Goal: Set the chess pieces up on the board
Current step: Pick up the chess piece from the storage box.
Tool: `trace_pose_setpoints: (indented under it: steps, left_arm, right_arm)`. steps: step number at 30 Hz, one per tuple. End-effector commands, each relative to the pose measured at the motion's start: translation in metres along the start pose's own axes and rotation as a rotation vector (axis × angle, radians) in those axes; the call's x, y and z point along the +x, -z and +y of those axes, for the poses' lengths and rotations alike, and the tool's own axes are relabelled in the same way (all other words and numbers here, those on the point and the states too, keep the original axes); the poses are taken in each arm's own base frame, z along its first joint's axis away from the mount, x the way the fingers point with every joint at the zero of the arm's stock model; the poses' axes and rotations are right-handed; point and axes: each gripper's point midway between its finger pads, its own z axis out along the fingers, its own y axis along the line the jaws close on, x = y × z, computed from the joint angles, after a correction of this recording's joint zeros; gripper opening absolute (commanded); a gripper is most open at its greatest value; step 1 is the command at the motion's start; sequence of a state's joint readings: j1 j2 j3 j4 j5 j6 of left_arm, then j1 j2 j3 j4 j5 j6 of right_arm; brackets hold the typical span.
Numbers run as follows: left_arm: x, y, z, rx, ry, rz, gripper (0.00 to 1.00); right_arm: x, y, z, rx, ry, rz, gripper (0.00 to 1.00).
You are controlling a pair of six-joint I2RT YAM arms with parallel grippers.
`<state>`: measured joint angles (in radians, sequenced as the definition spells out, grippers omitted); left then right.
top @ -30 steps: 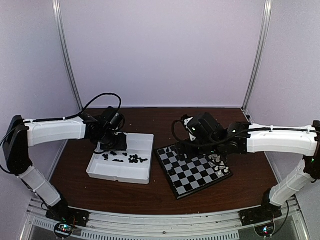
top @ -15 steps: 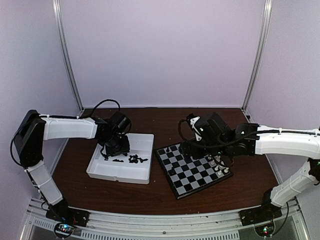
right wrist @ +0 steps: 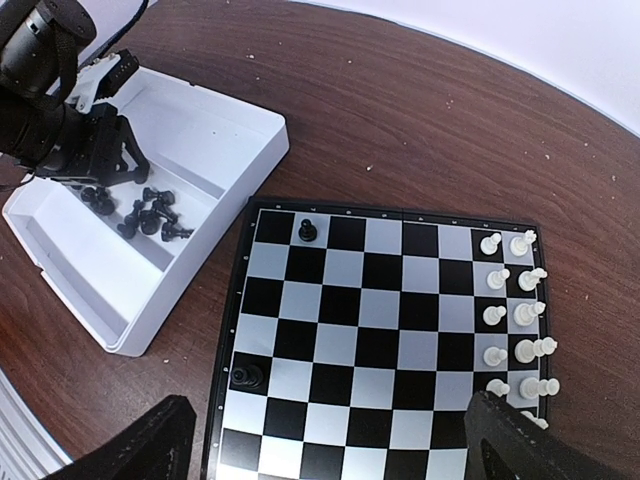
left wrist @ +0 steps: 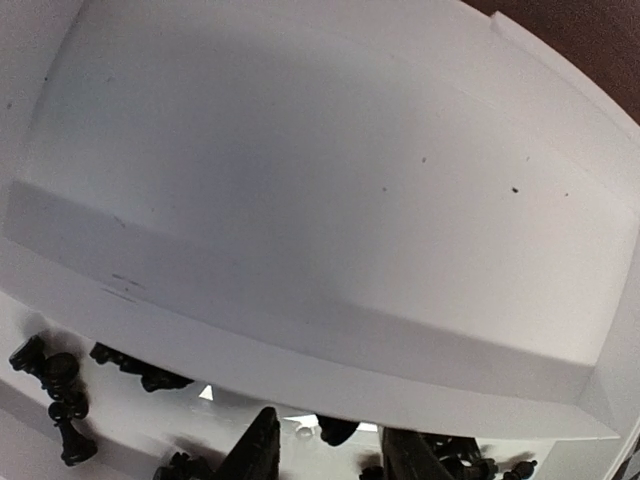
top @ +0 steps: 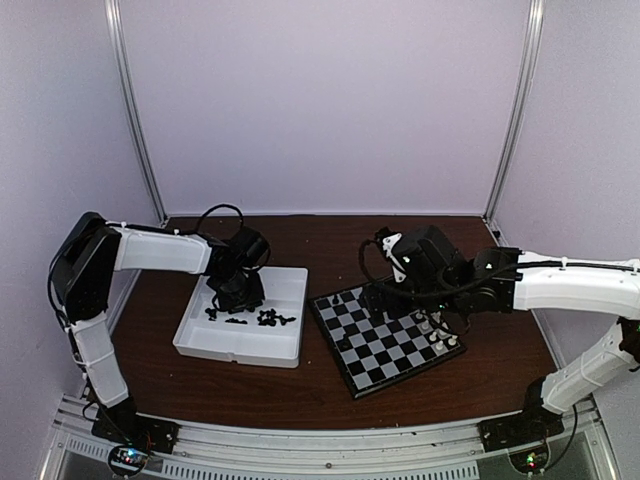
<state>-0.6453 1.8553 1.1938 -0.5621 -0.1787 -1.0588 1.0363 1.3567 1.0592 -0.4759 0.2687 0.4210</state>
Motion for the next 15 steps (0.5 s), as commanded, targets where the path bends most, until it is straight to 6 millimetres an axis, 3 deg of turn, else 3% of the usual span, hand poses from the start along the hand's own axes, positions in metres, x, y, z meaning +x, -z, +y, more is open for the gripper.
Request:
trace_pose_setpoints:
  steps: [1, 6, 15]
  left_arm:
    - [-0.013, -0.006, -0.012, 0.026, 0.033, -0.021, 0.36]
    - [-0.013, -0.012, -0.012, 0.016, 0.045, -0.022, 0.35]
    - [-0.014, -0.016, 0.003, -0.042, 0.037, -0.051, 0.24]
  right_arm:
    - [-0.002, 0.005, -0.009, 0.029, 0.003, -0.018, 0.98]
    - [-0.002, 0.005, -0.009, 0.029, 0.005, -0.018, 0.97]
    - [-0.002, 0.005, -0.010, 0.029, 0.001, -0.018, 0.98]
